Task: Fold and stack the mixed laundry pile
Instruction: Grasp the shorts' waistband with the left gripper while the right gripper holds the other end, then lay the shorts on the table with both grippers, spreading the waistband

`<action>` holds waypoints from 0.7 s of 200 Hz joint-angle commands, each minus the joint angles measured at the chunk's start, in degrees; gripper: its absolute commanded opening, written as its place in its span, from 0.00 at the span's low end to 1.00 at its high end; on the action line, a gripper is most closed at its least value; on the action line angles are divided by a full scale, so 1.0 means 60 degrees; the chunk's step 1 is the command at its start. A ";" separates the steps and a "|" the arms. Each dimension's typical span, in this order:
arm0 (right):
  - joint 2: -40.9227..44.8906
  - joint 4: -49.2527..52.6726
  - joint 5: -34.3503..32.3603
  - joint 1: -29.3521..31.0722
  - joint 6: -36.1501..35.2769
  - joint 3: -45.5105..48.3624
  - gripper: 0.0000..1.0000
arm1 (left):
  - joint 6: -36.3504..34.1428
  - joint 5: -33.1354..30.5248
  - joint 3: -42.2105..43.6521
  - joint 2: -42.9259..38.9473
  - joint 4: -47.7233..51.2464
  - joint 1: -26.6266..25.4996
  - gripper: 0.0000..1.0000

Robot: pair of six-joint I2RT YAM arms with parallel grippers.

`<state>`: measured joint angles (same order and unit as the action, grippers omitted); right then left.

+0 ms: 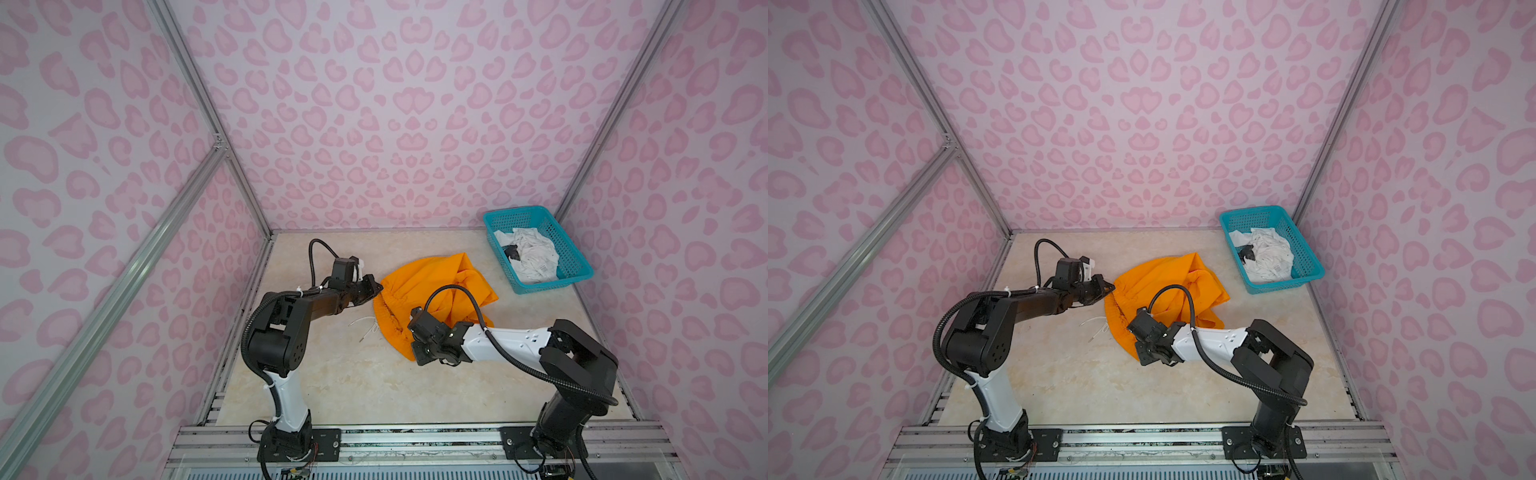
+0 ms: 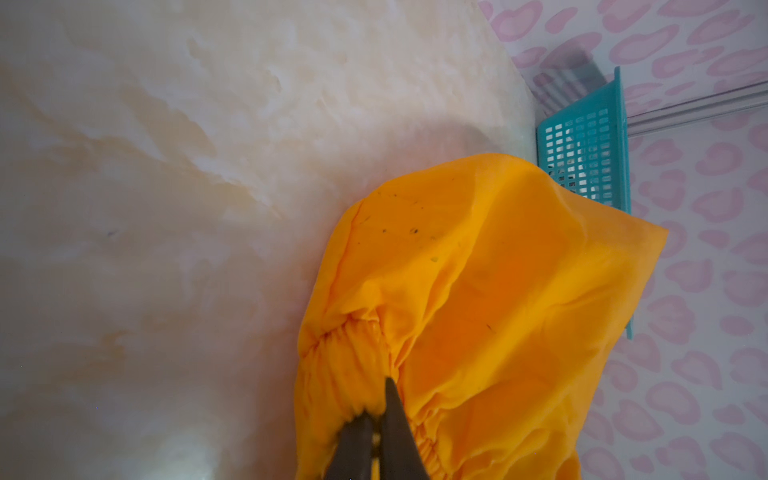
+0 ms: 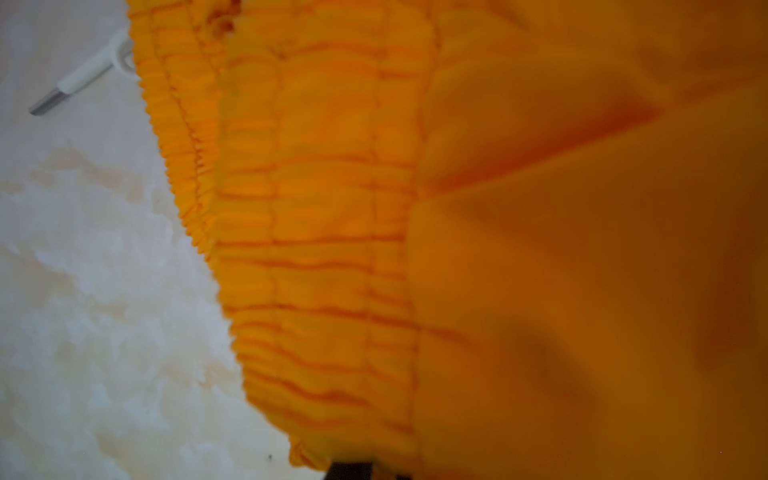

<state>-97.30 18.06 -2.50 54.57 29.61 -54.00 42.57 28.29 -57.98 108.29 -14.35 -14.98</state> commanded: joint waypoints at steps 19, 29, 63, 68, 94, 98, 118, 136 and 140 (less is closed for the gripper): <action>0.0793 0.1082 -0.0585 0.0111 -0.1574 0.0177 0.04 | 0.1281 0.0760 -0.0173 -0.0355 -0.1204 0.0380 0.04; 0.1083 0.1162 -0.0345 0.0104 -0.2004 0.0230 0.04 | 0.1563 0.1029 -0.0150 -0.0487 -0.1389 0.0547 0.04; 0.1856 0.1325 0.0671 0.0081 -0.3062 0.0455 0.04 | 0.2856 0.2140 0.0364 -0.0552 -0.2916 0.1238 0.03; 0.1845 0.1370 0.0799 0.0068 -0.3121 0.0424 0.03 | 0.3027 0.2254 0.0493 -0.0519 -0.3240 0.1341 0.03; 0.1239 0.1271 0.2128 0.0017 -0.3170 0.0359 0.15 | 0.3203 0.2534 0.0977 -0.0240 -0.3893 0.1693 0.03; 0.1103 0.1233 0.2334 0.0042 -0.3130 0.0332 0.21 | 0.3191 0.2522 0.1048 -0.0211 -0.3973 0.1720 0.03; 0.0568 0.1122 0.3105 0.0199 -0.2937 0.0082 0.38 | 0.2955 0.2458 0.1371 -0.0148 -0.3944 0.1808 0.04; 0.0580 0.0959 0.3301 0.0298 -0.2849 -0.0051 0.48 | 0.2636 0.2344 0.1553 -0.0255 -0.3704 0.1810 0.07; 0.0634 0.0926 0.3355 0.0296 -0.2830 -0.0058 0.50 | 0.2549 0.2334 0.1561 -0.0288 -0.3601 0.1809 0.09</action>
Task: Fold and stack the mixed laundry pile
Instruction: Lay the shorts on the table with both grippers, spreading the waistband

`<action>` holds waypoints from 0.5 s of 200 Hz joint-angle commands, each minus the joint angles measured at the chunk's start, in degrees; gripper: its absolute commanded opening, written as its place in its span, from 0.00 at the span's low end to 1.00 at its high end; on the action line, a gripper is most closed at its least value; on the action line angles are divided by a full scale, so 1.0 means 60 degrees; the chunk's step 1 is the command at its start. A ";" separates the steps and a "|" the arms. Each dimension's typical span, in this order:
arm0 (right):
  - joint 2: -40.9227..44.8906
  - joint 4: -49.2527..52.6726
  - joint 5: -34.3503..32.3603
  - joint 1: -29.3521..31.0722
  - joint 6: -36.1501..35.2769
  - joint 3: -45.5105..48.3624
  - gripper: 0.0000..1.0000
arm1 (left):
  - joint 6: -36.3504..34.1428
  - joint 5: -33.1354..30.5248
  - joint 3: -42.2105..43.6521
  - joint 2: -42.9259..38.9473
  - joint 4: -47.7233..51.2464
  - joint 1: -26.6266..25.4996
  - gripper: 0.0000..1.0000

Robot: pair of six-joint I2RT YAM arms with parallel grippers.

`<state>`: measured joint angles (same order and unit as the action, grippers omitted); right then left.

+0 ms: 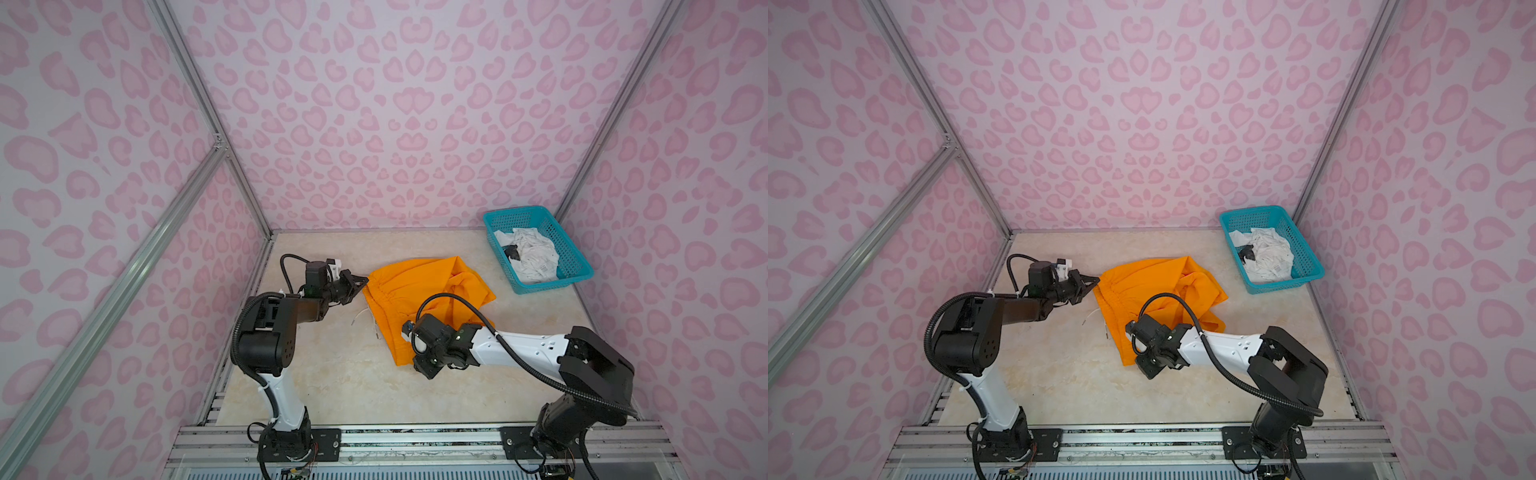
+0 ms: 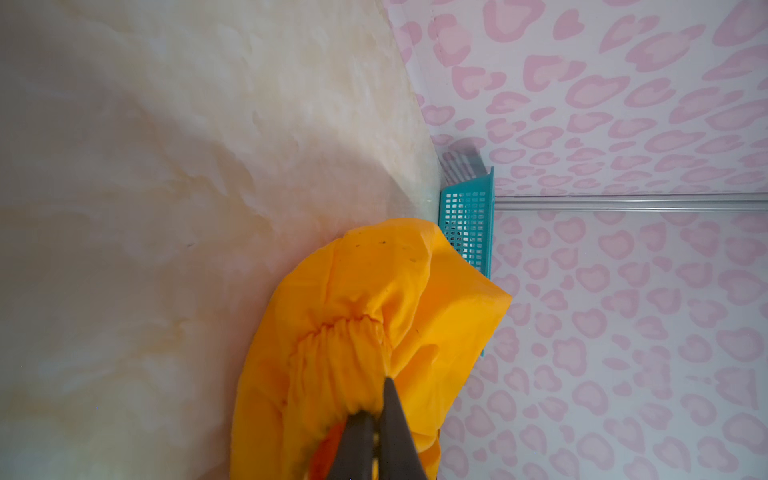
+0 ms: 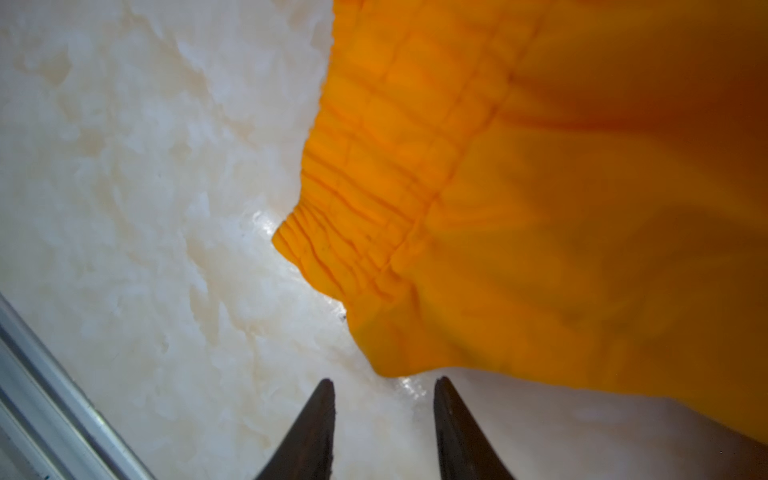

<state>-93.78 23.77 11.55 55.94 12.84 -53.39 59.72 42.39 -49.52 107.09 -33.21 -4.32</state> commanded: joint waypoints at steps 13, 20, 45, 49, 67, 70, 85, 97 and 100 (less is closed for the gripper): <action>0.0219 -0.0082 0.1117 0.0049 -0.0045 -0.0197 0.56 | -0.0683 -0.0077 0.0112 -0.0199 0.0012 0.0035 0.14; 0.0329 -0.0122 0.1111 0.0012 -0.0033 -0.0214 0.56 | -0.0894 -0.0092 0.0060 -0.0272 0.0265 0.0044 0.17; 0.0705 -0.0387 0.0607 -0.0340 0.0279 -0.0246 0.53 | -0.1832 -0.0431 -0.0290 -0.0770 0.1680 0.0043 0.28; 0.0753 -0.0487 0.0495 -0.0414 0.0358 -0.0252 0.52 | -0.2100 -0.0626 -0.0388 -0.0904 0.2100 0.0034 0.29; 0.0759 -0.0899 0.0132 -0.0776 0.0658 -0.0354 0.41 | -0.3412 -0.2093 -0.0893 -0.1580 0.4404 0.0010 0.31; 0.0724 -0.0937 0.0071 -0.0812 0.0687 -0.0394 0.39 | -0.3601 -0.2320 -0.0965 -0.1682 0.4715 0.0003 0.31; 0.0304 -0.1046 -0.0036 -0.0875 0.0733 -0.0727 0.34 | -0.4279 -0.3402 -0.1147 -0.2088 0.5739 0.0005 0.31; -0.0142 -0.1059 0.0211 -0.0860 0.0688 -0.1097 0.34 | -0.4588 -0.3631 -0.1213 -0.2203 0.6044 0.0015 0.31; -0.0245 -0.1074 0.0292 -0.0837 0.0685 -0.1166 0.35 | -0.4625 -0.3584 -0.1243 -0.2218 0.6095 0.0007 0.32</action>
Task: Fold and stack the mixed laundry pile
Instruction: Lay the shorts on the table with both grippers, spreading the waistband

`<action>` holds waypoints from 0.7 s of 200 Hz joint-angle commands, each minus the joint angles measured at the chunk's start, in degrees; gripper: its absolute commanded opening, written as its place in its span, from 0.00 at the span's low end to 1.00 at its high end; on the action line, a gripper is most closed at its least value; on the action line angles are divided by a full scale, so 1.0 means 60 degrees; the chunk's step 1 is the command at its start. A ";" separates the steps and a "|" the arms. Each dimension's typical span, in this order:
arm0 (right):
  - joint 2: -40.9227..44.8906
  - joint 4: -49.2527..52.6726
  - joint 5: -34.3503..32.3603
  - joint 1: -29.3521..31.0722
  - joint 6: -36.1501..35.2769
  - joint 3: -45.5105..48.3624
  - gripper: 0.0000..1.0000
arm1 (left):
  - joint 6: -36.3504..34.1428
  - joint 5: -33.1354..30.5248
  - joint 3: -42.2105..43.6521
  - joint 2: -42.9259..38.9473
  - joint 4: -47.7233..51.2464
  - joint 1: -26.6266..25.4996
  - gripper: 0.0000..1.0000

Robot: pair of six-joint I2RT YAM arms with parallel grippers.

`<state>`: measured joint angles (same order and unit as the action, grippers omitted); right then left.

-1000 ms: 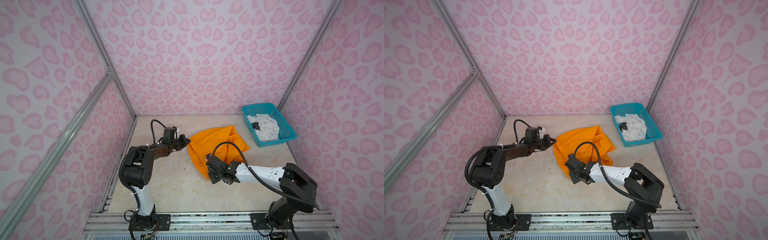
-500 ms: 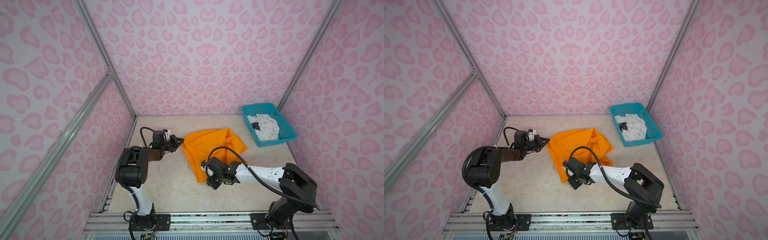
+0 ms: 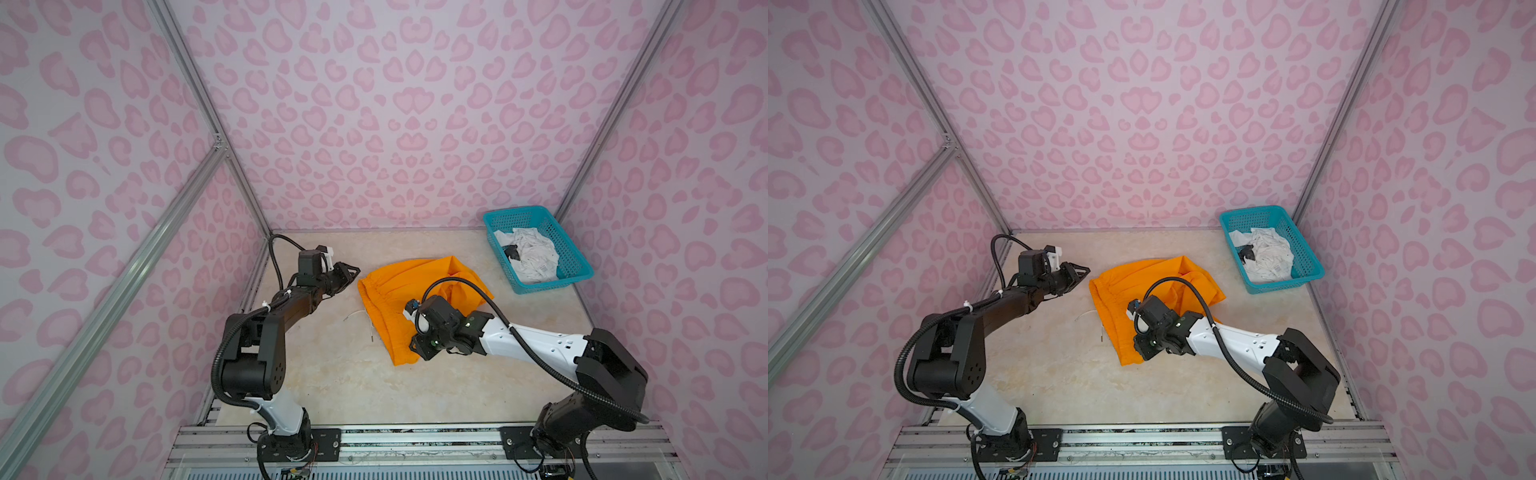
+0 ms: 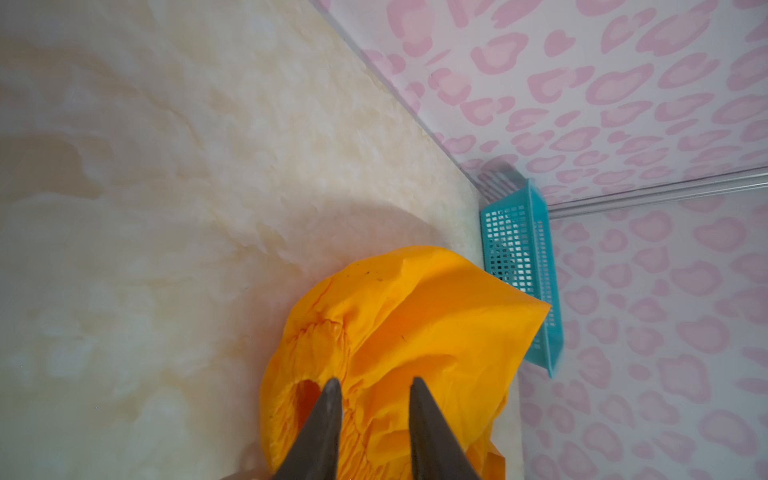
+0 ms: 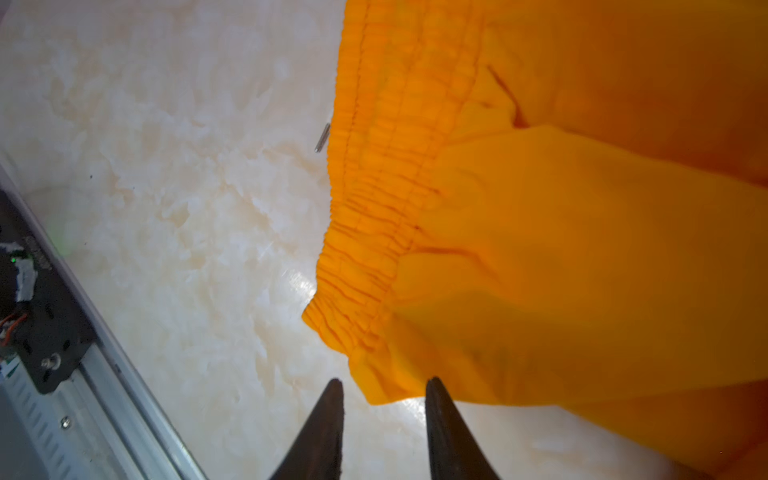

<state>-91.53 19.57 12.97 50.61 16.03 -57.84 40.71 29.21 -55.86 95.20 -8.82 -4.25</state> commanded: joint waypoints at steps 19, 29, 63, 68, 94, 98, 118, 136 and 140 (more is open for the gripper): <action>-0.1048 -0.0596 0.0267 0.0309 0.0222 -0.0757 0.42 | -0.1519 -0.0724 -0.0198 -0.0144 0.1819 -0.0046 0.35; -0.1202 -0.0749 0.0263 0.0494 0.0342 -0.0880 0.43 | -0.1558 -0.0557 -0.0237 -0.0077 0.1733 -0.0163 0.35; -0.1907 -0.0842 -0.0502 0.1002 0.1177 -0.1252 0.42 | -0.1660 -0.0565 -0.0639 0.0295 0.1807 -0.0873 0.35; -0.2017 -0.0820 -0.0666 0.1056 0.1283 -0.1280 0.42 | -0.1613 -0.0646 -0.0650 0.0330 0.1821 -0.0935 0.35; -0.2529 -0.0119 -0.1775 0.1238 0.1649 -0.1543 0.47 | -0.1249 -0.1424 -0.0557 0.0189 0.2025 -0.0860 0.34; -0.2575 0.0016 -0.1938 0.1273 0.1648 -0.1577 0.48 | -0.1235 -0.1492 -0.0519 0.0120 0.2091 -0.0806 0.34; -0.2568 0.0413 -0.2517 0.1415 0.1470 -0.1638 0.51 | -0.1258 -0.1876 -0.0312 -0.0384 0.2321 -0.0502 0.34; -0.2394 0.0582 -0.2611 0.1467 0.1250 -0.1684 0.51 | -0.1504 -0.2194 -0.0202 -0.1005 0.2756 -0.0243 0.34; -0.2347 0.0667 -0.2640 0.1477 0.1218 -0.1694 0.50 | -0.1576 -0.2287 -0.0191 -0.1155 0.2885 -0.0186 0.34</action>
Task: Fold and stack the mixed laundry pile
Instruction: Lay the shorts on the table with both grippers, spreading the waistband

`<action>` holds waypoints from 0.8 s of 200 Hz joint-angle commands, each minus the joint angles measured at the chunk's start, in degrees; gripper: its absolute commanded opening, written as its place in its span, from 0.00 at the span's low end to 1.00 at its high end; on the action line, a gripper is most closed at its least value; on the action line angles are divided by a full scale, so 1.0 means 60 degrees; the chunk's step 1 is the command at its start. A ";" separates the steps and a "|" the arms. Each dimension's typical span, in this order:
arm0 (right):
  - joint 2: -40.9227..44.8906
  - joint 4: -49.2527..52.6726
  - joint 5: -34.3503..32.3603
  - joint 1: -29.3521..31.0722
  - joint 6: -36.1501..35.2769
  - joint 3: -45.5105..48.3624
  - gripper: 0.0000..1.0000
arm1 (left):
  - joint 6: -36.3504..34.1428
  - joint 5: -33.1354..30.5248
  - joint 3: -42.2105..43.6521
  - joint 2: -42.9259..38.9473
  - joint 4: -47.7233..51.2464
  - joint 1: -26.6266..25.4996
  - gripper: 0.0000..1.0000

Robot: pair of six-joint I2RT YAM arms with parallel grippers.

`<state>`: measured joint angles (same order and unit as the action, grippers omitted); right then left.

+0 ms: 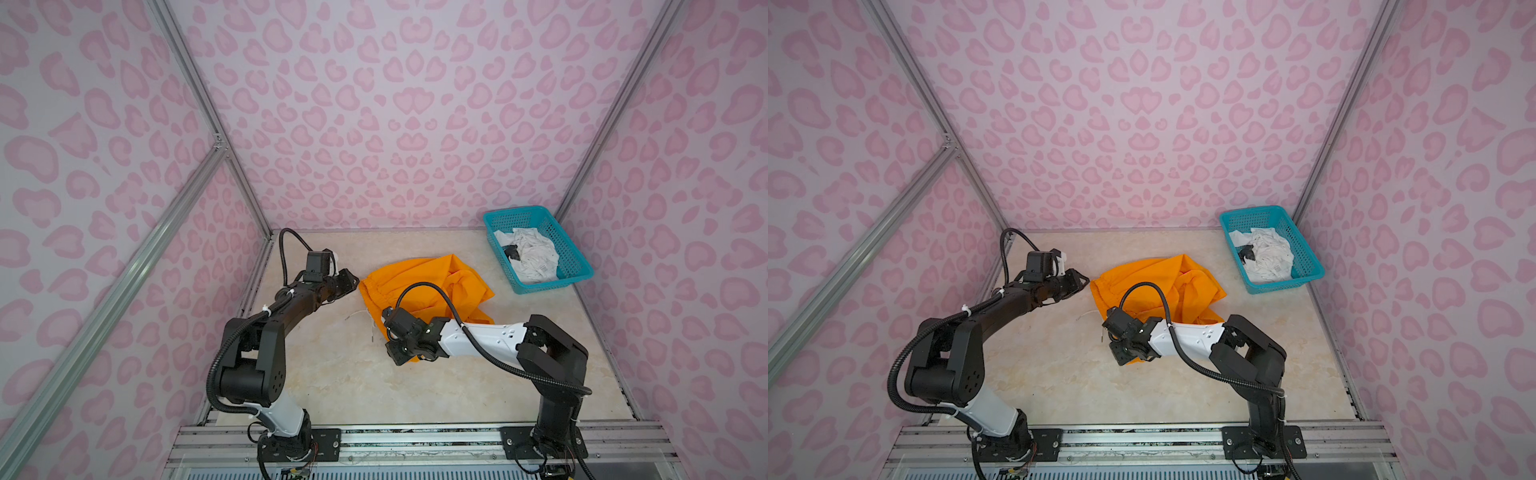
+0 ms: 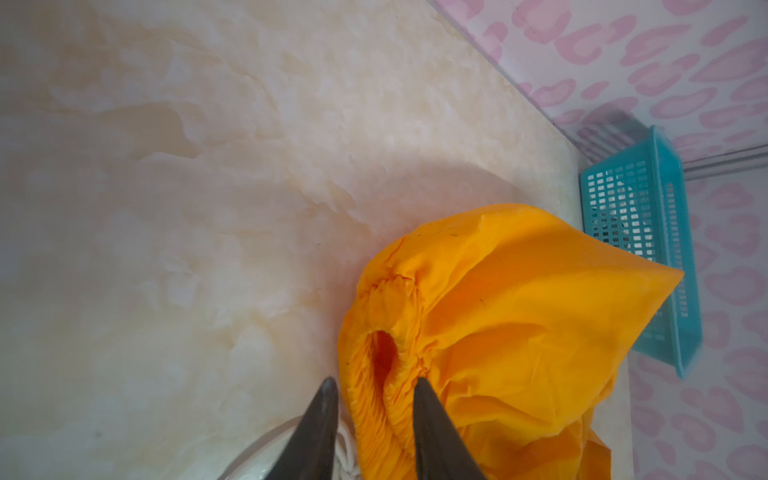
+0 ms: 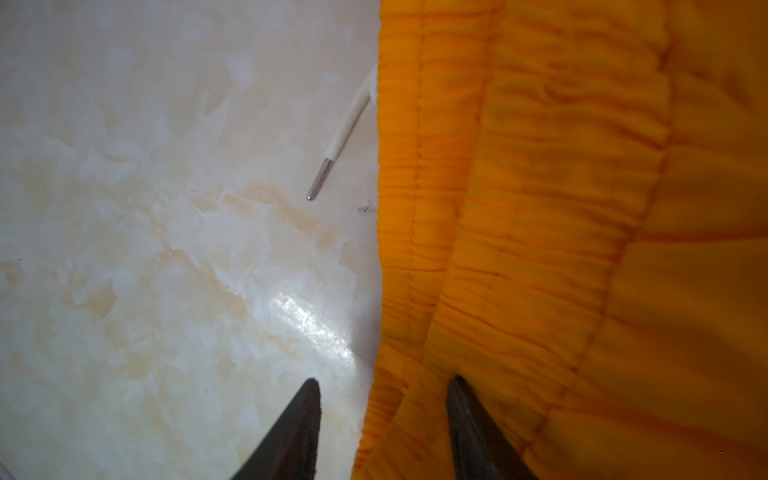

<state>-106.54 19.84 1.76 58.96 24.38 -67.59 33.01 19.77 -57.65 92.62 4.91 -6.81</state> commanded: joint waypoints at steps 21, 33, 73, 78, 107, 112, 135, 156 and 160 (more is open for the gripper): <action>0.0371 0.1058 -0.0893 0.0151 -0.0226 -0.0182 0.48 | -0.0737 -0.0983 0.0159 -0.1464 0.1258 0.0409 0.34; 0.0468 0.1221 -0.0943 0.0204 -0.0199 -0.0168 0.47 | -0.0921 -0.1172 0.0223 -0.1855 0.1618 0.0439 0.34; 0.0178 0.1164 -0.0507 0.0245 0.0137 0.0126 0.54 | -0.0963 -0.1355 0.0832 -0.3079 0.2082 0.0458 0.34; 0.0043 0.1138 -0.0379 0.0238 0.0112 0.0090 0.55 | -0.0936 -0.1365 0.0903 -0.3220 0.2118 0.0470 0.34; -0.0534 0.0709 0.0474 0.0216 0.0034 -0.0099 0.44 | -0.0960 -0.1518 0.1083 -0.4062 0.2576 0.0479 0.34; -0.0626 0.0706 0.0556 0.0209 0.0052 -0.0166 0.40 | -0.0987 -0.1556 0.1088 -0.4201 0.2675 0.0490 0.34; -0.0877 0.0648 0.0836 0.0123 -0.0019 -0.0432 0.13 | -0.1129 -0.1718 0.1070 -0.4749 0.3085 0.0537 0.35; -0.0745 0.0765 0.1078 0.0116 -0.0511 -0.0990 0.00 | -0.1196 -0.1790 0.1166 -0.5056 0.3277 0.0592 0.35; -0.0707 0.0766 0.1146 0.0131 -0.0628 -0.1109 0.00 | -0.1210 -0.1800 0.1206 -0.5097 0.3283 0.0613 0.35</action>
<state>-110.96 23.14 4.75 59.59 24.23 -71.50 27.07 10.41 -51.22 63.48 22.02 -3.42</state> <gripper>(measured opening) 0.048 0.356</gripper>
